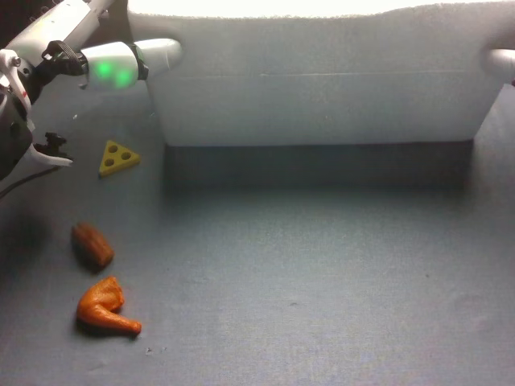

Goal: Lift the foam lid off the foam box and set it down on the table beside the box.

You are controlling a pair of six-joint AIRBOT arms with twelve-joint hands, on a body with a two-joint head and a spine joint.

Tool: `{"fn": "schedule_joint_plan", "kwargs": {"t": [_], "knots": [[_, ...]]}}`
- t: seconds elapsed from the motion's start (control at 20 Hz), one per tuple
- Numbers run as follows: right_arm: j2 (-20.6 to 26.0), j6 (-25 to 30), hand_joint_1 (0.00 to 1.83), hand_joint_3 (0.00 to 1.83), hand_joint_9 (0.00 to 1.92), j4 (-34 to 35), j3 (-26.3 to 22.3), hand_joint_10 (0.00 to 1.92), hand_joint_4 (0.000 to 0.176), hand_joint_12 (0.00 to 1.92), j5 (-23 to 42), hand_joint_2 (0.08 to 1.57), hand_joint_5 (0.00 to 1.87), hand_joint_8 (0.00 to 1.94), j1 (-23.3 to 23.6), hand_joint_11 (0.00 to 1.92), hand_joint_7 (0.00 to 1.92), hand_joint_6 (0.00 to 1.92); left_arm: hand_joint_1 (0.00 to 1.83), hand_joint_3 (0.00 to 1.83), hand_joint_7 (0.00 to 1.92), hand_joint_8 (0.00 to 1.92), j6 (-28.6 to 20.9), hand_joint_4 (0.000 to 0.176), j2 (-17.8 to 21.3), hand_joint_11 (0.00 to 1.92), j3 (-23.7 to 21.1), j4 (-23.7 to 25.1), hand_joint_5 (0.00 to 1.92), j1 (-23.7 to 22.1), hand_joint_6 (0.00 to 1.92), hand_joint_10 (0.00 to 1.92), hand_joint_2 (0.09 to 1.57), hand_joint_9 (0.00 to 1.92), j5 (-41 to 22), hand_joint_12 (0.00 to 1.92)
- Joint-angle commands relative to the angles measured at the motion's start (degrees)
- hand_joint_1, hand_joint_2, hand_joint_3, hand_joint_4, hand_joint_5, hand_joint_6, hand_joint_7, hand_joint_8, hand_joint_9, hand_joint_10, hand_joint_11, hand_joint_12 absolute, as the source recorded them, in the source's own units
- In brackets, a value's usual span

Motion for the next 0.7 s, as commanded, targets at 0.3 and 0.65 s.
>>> {"fn": "schedule_joint_plan", "kwargs": {"t": [0.3, 0.65], "knots": [[0.8, 1.6, 0.43, 0.01, 0.04, -1.8, 0.5, 0.01, 0.0, 0.0, 8.2, 1.21, 0.18, 0.02, 0.7, 0.0, 0.11, 0.06, 0.33, 0.0, 0.0, 0.0, -0.8, 0.009, 0.1, 0.0, 0.7, 0.2, 0.14, -0.1, 0.01, 0.0, 0.97, 0.0, -7.8, 0.35], [0.8, 2.4, 0.51, 0.0, 0.08, -2.2, 0.6, 0.07, 0.0, 0.0, 8.4, 1.29, 0.0, 0.0, 0.7, 0.01, 0.17, 0.61, 0.36, 0.0, 0.03, 0.0, -1.3, 0.0, -0.2, 0.0, 0.7, 0.5, 0.22, 0.0, 0.0, 0.0, 1.06, 0.0, -8.3, 0.32]]}}
